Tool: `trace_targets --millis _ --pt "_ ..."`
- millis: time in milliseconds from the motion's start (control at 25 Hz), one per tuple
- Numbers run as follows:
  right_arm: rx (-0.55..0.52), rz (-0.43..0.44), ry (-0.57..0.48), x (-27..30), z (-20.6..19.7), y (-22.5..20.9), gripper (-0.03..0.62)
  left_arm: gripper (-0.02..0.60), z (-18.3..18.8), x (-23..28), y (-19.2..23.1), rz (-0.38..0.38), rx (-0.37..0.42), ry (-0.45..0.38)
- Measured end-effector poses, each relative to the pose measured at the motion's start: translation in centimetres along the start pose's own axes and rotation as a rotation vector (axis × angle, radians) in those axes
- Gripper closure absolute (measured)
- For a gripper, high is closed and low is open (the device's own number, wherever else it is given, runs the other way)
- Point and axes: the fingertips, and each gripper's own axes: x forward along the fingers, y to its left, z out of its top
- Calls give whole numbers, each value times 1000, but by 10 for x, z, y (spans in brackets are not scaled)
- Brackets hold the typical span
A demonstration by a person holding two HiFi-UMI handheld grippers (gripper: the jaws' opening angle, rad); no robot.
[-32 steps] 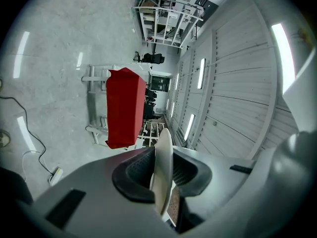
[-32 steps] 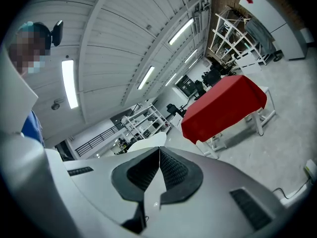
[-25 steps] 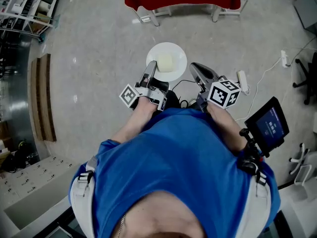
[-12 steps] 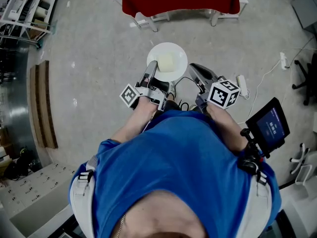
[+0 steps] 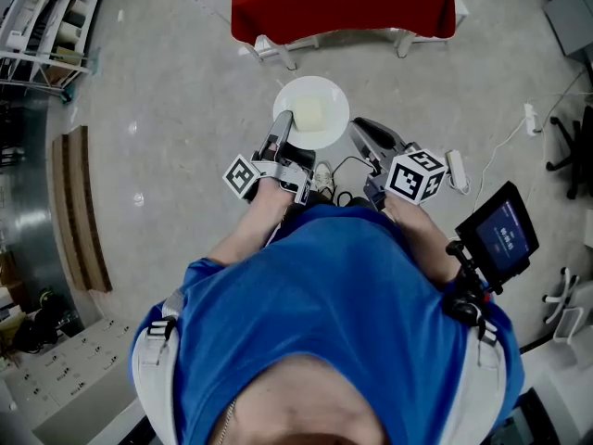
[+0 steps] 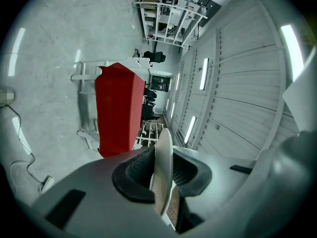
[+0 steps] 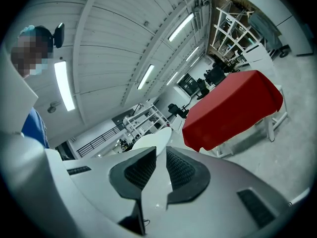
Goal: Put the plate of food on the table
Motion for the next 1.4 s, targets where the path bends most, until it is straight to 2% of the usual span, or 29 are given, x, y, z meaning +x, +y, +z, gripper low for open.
trace_targets --millis 240,440,800,1400 --pt "-21 -27 -7 40 18 -5 556 514 33 28 -1 4 -17 22" --pt "-39 -63 -23 116 16 5 556 514 112 44 -5 -13 -21 55" --pt "-32 -113 -82 114 35 -5 556 514 106 71 -8 1 -24 118" --pt "-33 -104 -63 119 37 2 556 514 110 65 -4 4 -37 96"
